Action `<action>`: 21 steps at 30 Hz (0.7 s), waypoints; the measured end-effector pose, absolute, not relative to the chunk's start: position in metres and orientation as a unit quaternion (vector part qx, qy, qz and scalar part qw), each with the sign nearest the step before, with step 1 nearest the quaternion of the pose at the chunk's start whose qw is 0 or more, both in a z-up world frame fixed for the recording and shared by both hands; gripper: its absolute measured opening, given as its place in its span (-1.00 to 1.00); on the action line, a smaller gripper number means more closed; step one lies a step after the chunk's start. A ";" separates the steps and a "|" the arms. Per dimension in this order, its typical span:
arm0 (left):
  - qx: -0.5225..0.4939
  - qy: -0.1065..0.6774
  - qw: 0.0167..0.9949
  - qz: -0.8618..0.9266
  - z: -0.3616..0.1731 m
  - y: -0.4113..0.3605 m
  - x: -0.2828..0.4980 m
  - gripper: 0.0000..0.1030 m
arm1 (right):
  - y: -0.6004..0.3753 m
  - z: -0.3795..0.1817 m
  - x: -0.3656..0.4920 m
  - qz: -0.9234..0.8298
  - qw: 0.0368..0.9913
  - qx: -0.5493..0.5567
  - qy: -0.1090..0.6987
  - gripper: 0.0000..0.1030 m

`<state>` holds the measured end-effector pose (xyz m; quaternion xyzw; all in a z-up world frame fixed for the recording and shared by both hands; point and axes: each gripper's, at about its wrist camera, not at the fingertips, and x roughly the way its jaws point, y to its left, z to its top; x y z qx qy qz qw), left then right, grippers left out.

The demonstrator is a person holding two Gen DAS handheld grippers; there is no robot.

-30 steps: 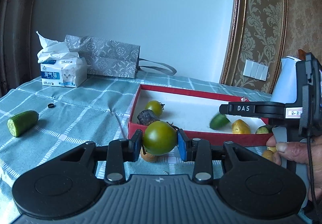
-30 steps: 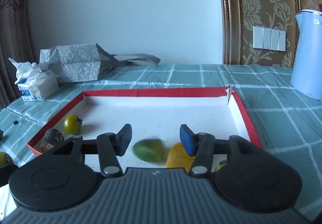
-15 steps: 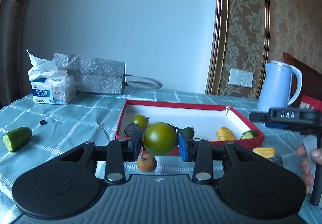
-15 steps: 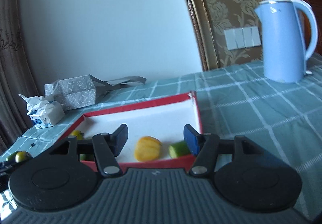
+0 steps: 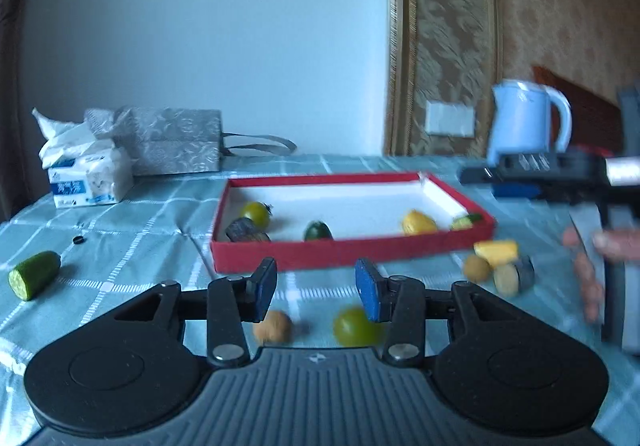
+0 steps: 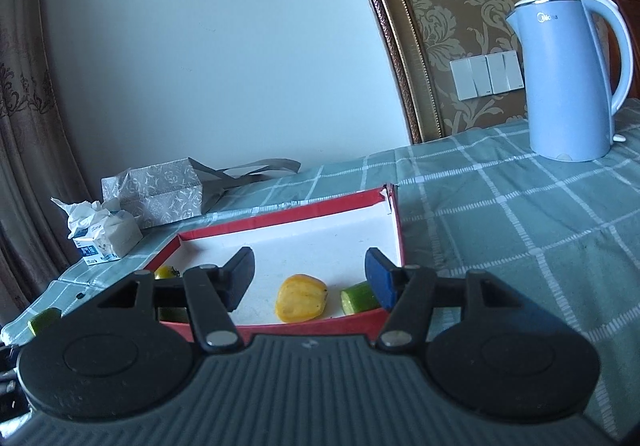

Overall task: Organize fruits
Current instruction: 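Carry the green tomato into the tray and open the left gripper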

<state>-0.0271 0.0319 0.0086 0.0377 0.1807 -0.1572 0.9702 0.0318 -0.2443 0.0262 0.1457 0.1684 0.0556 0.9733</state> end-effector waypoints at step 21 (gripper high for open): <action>0.080 0.228 0.958 -0.155 -0.002 0.013 -0.005 -0.15 | -0.238 0.024 0.032 0.070 0.972 0.136 0.176 0.27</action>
